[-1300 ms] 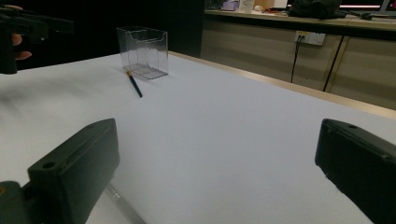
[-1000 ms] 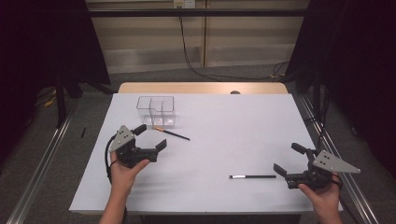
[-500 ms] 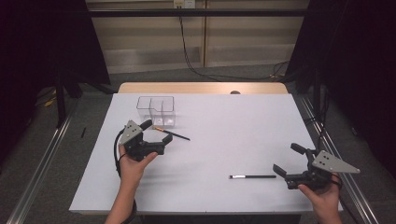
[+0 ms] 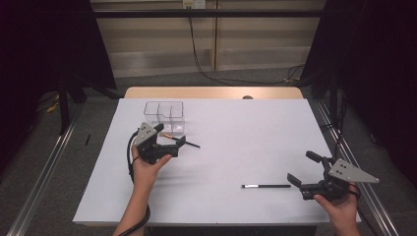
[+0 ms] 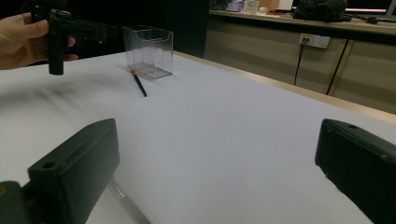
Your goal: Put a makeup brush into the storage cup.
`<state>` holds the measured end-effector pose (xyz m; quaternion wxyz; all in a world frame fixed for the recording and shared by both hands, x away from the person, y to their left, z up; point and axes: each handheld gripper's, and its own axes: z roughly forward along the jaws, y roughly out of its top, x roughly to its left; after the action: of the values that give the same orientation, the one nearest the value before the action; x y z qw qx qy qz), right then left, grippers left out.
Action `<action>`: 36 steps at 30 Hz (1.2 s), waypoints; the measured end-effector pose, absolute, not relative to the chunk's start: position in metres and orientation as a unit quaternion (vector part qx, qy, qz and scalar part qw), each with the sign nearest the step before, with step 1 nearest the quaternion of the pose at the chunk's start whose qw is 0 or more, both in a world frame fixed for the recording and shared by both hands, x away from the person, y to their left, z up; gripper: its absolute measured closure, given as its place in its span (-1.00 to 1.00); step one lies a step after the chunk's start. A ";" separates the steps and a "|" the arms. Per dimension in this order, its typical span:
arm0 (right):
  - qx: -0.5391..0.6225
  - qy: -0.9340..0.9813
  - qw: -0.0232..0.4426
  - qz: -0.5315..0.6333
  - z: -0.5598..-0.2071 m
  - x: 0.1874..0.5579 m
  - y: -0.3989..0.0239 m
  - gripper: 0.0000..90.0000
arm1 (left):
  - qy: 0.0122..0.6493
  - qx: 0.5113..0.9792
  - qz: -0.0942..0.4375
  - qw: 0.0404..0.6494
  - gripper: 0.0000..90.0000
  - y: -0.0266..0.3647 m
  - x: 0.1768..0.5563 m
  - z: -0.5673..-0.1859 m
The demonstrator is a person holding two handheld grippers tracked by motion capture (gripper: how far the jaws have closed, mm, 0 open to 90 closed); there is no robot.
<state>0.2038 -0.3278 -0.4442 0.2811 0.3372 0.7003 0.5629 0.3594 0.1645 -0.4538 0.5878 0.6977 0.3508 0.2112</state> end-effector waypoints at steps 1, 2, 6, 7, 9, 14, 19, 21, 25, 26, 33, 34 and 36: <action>0.336 0.701 0.281 0.563 -0.444 0.204 -0.328 -1.00 | 0.351 0.700 0.214 0.584 -1.00 0.164 0.360 -0.454; 0.336 0.701 0.281 0.563 -0.444 0.204 -0.328 -1.00 | 0.353 0.699 0.215 0.584 -1.00 0.164 0.361 -0.454; 0.337 0.699 0.281 0.564 -0.444 0.204 -0.329 -1.00 | 0.366 0.698 0.214 0.577 -1.00 0.160 0.366 -0.455; 0.337 0.699 0.282 0.564 -0.444 0.204 -0.329 -1.00 | 0.366 0.702 0.214 0.573 -1.00 0.160 0.367 -0.456; 0.337 0.699 0.281 0.564 -0.444 0.203 -0.330 -1.00 | 0.369 0.703 0.212 0.570 -1.00 0.157 0.370 -0.457; 0.338 0.698 0.282 0.565 -0.444 0.203 -0.331 -1.00 | 0.380 0.698 0.215 0.567 -1.00 0.154 0.374 -0.461; 0.338 0.698 0.281 0.565 -0.444 0.203 -0.331 -1.00 | 0.386 0.689 0.220 0.572 -1.00 0.150 0.378 -0.463; 0.339 0.698 0.282 0.564 -0.444 0.203 -0.332 -1.00 | 0.391 0.682 0.226 0.575 -1.00 0.149 0.379 -0.464; 0.339 0.697 0.282 0.565 -0.444 0.204 -0.332 -1.00 | 0.396 0.676 0.227 0.579 -1.00 0.145 0.382 -0.464; 0.339 0.697 0.282 0.566 -0.444 0.204 -0.332 -1.00 | 0.395 0.676 0.231 0.577 -1.00 0.144 0.382 -0.464; 0.340 0.696 0.282 0.566 -0.444 0.203 -0.333 -1.00 | 0.410 0.670 0.235 0.573 -1.00 0.142 0.384 -0.467; 0.341 0.695 0.282 0.567 -0.444 0.203 -0.333 -1.00 | 0.413 0.672 0.229 0.570 -1.00 0.141 0.385 -0.468; 0.341 0.696 0.282 0.566 -0.444 0.203 -0.333 -1.00 | 0.423 0.677 0.229 0.558 -1.00 0.140 0.385 -0.469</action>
<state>0.2035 -0.3334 -0.4443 0.2821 0.3406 0.6956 0.5662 0.3852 0.1402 -0.4690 0.5578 0.6767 0.4227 0.2286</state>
